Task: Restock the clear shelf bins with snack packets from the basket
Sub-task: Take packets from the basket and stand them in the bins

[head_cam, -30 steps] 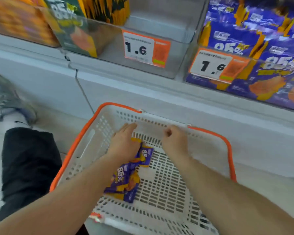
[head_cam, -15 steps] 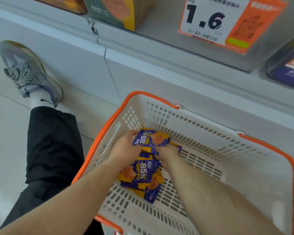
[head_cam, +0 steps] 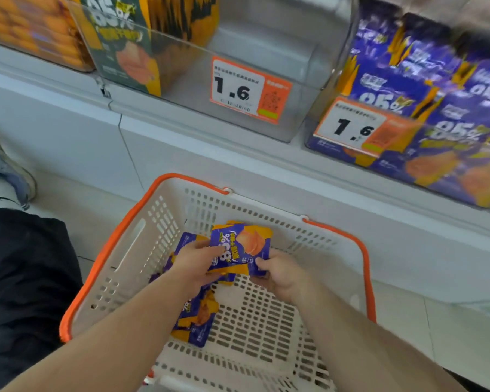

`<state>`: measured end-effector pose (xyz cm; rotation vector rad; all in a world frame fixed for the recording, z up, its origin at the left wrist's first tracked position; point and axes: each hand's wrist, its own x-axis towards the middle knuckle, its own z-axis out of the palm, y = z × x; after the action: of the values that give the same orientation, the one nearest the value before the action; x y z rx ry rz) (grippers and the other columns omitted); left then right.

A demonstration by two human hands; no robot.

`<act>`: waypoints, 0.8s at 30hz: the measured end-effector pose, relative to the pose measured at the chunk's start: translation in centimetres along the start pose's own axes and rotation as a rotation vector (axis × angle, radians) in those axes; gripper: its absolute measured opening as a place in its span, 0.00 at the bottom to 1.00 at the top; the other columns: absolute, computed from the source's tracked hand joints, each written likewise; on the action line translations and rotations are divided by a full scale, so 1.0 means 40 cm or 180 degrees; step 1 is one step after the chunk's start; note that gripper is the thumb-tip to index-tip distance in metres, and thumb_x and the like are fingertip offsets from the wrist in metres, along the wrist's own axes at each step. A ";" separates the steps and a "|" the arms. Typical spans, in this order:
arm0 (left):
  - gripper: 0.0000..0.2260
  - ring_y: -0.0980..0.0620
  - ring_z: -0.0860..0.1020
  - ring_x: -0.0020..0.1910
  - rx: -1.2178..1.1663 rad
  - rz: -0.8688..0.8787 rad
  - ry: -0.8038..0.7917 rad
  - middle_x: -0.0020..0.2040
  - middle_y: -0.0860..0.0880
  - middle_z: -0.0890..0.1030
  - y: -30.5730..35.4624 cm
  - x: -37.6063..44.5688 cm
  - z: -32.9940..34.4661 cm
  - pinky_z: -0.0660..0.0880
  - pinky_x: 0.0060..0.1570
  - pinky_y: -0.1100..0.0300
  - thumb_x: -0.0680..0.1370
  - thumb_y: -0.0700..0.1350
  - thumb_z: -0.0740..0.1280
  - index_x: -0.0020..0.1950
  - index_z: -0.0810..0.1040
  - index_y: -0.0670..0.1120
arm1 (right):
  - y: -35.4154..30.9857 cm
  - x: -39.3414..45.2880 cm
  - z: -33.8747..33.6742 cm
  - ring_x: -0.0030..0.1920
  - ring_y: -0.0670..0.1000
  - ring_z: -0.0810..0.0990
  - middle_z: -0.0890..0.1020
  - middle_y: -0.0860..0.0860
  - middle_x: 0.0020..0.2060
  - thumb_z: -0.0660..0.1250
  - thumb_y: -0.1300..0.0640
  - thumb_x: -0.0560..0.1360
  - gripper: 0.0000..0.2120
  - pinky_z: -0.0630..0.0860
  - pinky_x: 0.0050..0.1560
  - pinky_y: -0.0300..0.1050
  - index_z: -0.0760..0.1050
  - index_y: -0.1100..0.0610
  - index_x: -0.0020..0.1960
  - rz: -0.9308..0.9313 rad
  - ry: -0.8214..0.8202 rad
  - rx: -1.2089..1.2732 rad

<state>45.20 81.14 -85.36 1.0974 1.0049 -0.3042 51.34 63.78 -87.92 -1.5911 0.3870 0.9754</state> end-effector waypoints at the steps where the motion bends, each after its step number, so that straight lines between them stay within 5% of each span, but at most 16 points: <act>1: 0.20 0.42 0.78 0.58 -0.0032 0.0072 -0.0030 0.61 0.44 0.77 0.001 -0.011 0.013 0.80 0.50 0.46 0.75 0.40 0.73 0.66 0.74 0.44 | -0.006 -0.020 -0.015 0.42 0.51 0.80 0.83 0.54 0.45 0.60 0.65 0.81 0.08 0.78 0.41 0.45 0.77 0.57 0.55 -0.0033 0.0000 0.0056; 6: 0.07 0.50 0.80 0.40 0.1122 0.1037 -0.0158 0.48 0.47 0.83 0.022 -0.086 0.083 0.74 0.33 0.61 0.78 0.41 0.70 0.55 0.80 0.44 | -0.005 -0.104 -0.093 0.37 0.50 0.81 0.83 0.53 0.40 0.66 0.63 0.78 0.07 0.77 0.36 0.43 0.77 0.58 0.56 0.0066 0.0238 -0.0119; 10: 0.05 0.47 0.80 0.44 0.2223 0.1939 -0.0004 0.45 0.48 0.82 0.051 -0.140 0.120 0.73 0.40 0.59 0.77 0.41 0.69 0.52 0.80 0.47 | 0.049 -0.144 -0.114 0.26 0.46 0.80 0.83 0.50 0.30 0.67 0.59 0.79 0.02 0.72 0.32 0.39 0.77 0.57 0.47 0.0244 0.0331 -0.0357; 17: 0.10 0.56 0.78 0.44 0.3008 0.2901 -0.0284 0.46 0.54 0.80 0.147 -0.228 0.141 0.68 0.36 0.73 0.77 0.39 0.69 0.56 0.81 0.49 | 0.046 -0.207 -0.137 0.31 0.50 0.80 0.81 0.59 0.36 0.68 0.60 0.76 0.08 0.73 0.34 0.43 0.77 0.63 0.41 0.0379 0.0433 -0.2119; 21: 0.16 0.53 0.78 0.45 0.3117 0.3132 -0.0399 0.51 0.53 0.77 0.194 -0.274 0.185 0.74 0.42 0.63 0.76 0.42 0.72 0.62 0.77 0.52 | -0.139 -0.306 -0.163 0.47 0.49 0.79 0.81 0.53 0.56 0.65 0.63 0.73 0.16 0.72 0.42 0.38 0.78 0.58 0.61 -0.0846 0.1523 -0.1938; 24: 0.18 0.55 0.79 0.41 0.2986 0.3320 -0.0525 0.48 0.53 0.79 0.215 -0.305 0.243 0.77 0.40 0.61 0.75 0.42 0.73 0.61 0.75 0.54 | -0.258 -0.442 -0.169 0.49 0.45 0.76 0.76 0.46 0.61 0.66 0.64 0.72 0.21 0.74 0.42 0.34 0.74 0.52 0.64 -0.2092 0.1811 -0.1853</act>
<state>49.23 73.82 -69.62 2.2349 -0.0156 0.0214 50.66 55.77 -67.90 -2.3182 -0.0727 0.1032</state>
